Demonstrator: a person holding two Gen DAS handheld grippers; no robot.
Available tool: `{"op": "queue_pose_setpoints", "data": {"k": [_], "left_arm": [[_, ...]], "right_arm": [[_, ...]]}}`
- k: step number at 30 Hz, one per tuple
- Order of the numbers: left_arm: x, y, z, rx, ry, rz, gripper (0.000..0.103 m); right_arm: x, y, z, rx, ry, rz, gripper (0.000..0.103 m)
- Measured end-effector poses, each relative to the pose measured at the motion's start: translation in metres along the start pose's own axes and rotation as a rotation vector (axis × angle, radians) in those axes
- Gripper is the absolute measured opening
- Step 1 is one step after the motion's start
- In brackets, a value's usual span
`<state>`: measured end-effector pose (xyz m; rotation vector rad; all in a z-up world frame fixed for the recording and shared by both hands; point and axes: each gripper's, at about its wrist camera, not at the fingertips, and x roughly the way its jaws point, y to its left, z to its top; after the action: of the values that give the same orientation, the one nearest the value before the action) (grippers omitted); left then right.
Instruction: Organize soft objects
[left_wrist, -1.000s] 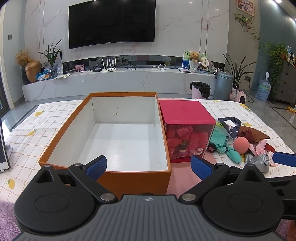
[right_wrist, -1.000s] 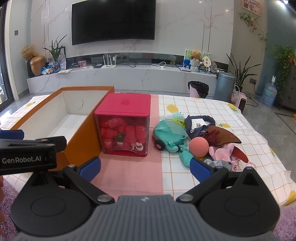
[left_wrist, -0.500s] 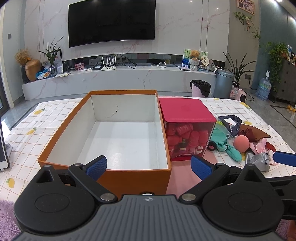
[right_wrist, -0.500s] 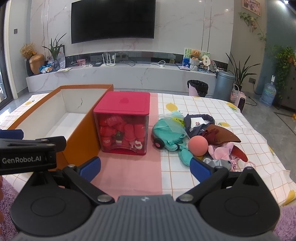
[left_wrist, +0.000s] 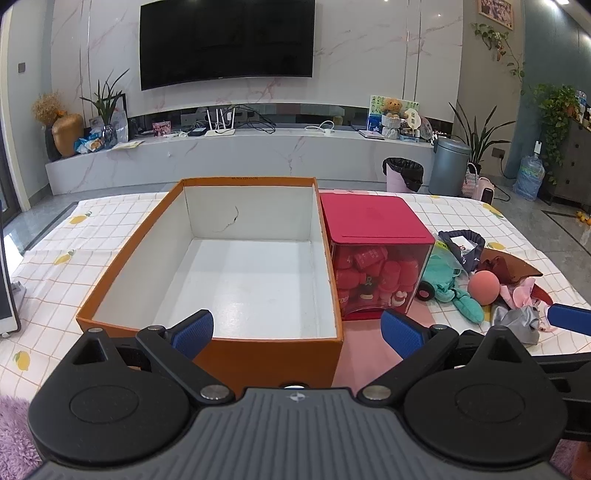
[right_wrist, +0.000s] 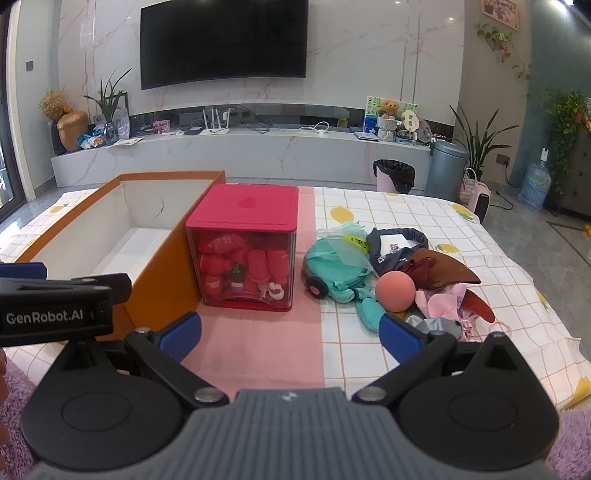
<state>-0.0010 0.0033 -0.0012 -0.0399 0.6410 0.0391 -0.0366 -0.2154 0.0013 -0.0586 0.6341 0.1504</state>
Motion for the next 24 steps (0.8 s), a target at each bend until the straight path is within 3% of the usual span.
{"op": "queue_pose_setpoints", "data": {"k": [14,24], "left_arm": [[-0.001,-0.027,0.026,0.03,-0.013,-0.009,0.103],[0.018,-0.071,0.044,0.099,-0.018,-0.09,0.103]], "right_arm": [[-0.006,-0.015,0.012,0.072,-0.021,-0.037,0.1],[-0.002,-0.058,0.028,0.1,-0.003,-0.222,0.1]]}}
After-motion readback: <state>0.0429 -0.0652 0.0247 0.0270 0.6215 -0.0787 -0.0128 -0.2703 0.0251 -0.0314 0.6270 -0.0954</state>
